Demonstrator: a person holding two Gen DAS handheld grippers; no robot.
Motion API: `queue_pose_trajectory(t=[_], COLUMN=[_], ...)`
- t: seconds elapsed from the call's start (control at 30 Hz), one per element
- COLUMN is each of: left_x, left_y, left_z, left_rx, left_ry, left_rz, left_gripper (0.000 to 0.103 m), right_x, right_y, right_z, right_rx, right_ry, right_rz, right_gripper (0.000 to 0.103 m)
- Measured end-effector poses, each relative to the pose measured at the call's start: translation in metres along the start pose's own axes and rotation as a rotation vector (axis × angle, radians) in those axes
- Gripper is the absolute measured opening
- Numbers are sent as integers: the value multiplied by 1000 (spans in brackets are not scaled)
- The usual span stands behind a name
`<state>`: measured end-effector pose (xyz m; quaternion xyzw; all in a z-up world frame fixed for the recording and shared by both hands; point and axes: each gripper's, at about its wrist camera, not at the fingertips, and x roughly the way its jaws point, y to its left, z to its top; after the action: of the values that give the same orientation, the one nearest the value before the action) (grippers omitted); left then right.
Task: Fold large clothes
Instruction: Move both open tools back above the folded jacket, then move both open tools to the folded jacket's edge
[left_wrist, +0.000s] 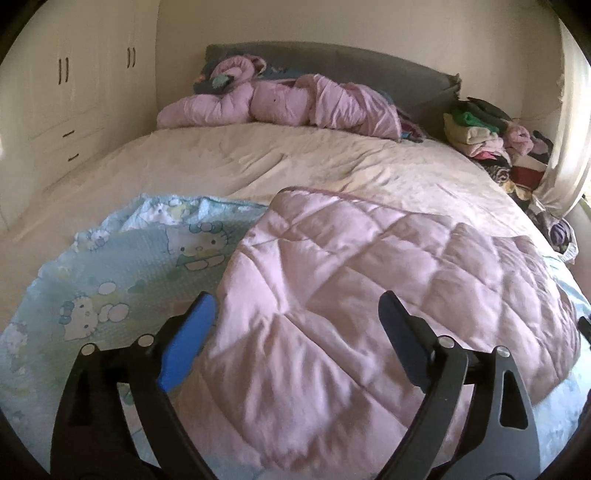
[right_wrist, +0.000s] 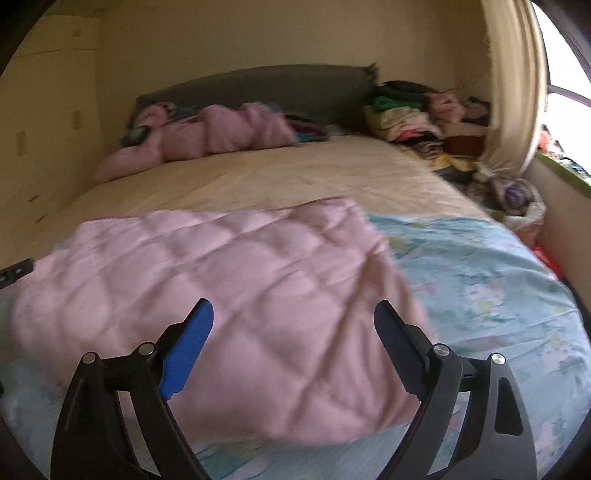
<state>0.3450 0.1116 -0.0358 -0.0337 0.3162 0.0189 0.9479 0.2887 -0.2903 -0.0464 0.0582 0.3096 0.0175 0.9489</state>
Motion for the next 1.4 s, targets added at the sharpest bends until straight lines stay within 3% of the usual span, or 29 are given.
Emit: queue_pose_trajectory(t=[0.07, 0.13, 0.3, 0.47, 0.7, 0.97, 1.17, 1.4], left_x=[-11, -18, -24, -15, 12, 18, -4, -32], left_y=[-7, -11, -25, -34, -46, -42, -35, -19], left_z=[-4, -9, -31, -48, -62, -70, -62, -55], left_rx=[21, 43, 79, 48, 98, 93, 71, 11], left_ry=[-6, -2, 23, 79, 137, 132, 114, 73], left_rz=[-3, -6, -32, -75, -38, -43, -25, -19], left_gripper=[84, 93, 93, 93, 95, 95, 95, 95], right_x=[-3, -5, -2, 6, 27, 43, 10, -26], right_y=[13, 25, 55, 77, 91, 90, 64, 24], right_z=[-3, -5, -13, -20, -31, -38, -29, -33], right_rx=[2, -3, -27, -76, -118, -94, 53, 119], right_ry=[15, 31, 82, 113, 186, 217, 159, 118], right_rz=[50, 89, 169, 174, 128, 134, 233, 207], right_gripper=[88, 88, 88, 88, 96, 98, 97, 97])
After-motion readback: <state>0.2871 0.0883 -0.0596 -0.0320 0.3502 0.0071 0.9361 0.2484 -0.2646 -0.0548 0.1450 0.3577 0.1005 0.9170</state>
